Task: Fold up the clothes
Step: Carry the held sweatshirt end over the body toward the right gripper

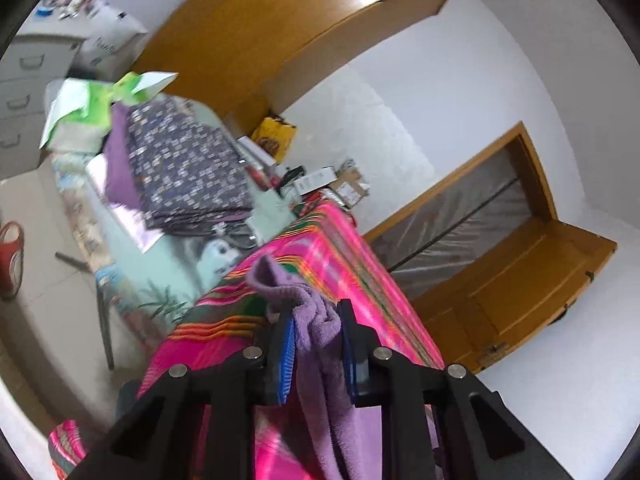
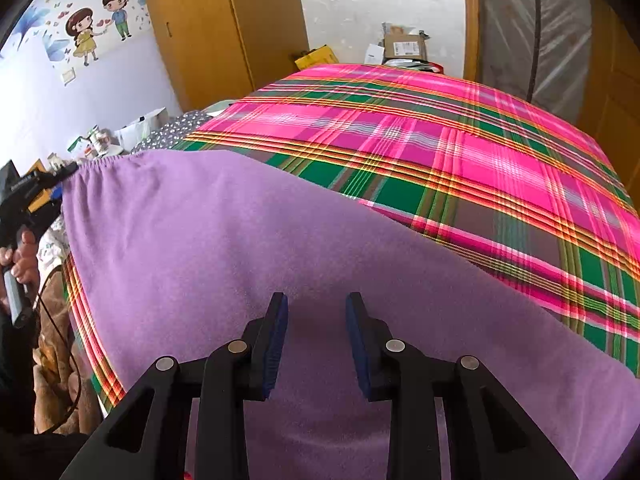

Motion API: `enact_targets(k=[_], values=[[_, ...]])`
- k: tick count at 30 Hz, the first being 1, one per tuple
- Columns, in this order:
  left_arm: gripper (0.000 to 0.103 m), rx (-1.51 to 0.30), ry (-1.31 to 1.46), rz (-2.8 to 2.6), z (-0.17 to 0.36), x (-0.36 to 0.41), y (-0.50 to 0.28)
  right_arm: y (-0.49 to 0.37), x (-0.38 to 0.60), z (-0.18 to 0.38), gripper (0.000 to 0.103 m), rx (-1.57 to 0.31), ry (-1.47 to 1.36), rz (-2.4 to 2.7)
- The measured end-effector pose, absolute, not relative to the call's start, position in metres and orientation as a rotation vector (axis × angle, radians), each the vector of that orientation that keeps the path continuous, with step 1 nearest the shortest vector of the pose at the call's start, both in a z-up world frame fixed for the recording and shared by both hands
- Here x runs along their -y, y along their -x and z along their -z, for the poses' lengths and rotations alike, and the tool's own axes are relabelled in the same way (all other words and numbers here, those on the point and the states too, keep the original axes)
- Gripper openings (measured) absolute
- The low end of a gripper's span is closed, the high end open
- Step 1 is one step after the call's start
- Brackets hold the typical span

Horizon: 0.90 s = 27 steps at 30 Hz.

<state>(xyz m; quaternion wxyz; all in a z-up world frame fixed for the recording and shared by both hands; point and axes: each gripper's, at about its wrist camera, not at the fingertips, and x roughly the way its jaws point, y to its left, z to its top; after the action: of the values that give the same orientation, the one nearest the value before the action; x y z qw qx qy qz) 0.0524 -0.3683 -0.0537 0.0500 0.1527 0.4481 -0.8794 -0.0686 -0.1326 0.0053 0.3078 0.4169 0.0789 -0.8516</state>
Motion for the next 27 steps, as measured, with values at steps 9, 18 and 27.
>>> enact_targets(k=[9, 18, 27], values=[[0.019, -1.298, -0.425, 2.869, 0.009, 0.333, -0.033, 0.068, 0.130, -0.004, 0.031, -0.195, -1.104, 2.250], [0.019, -1.197, -0.474, 3.089, -0.023, 0.279, -0.010, 0.069, 0.126, -0.002, 0.031, -0.172, -1.106, 2.254], [0.019, -1.110, -0.630, 3.226, -0.026, 0.226, 0.015, 0.068, 0.117, -0.001, 0.031, -0.141, -1.109, 2.272]])
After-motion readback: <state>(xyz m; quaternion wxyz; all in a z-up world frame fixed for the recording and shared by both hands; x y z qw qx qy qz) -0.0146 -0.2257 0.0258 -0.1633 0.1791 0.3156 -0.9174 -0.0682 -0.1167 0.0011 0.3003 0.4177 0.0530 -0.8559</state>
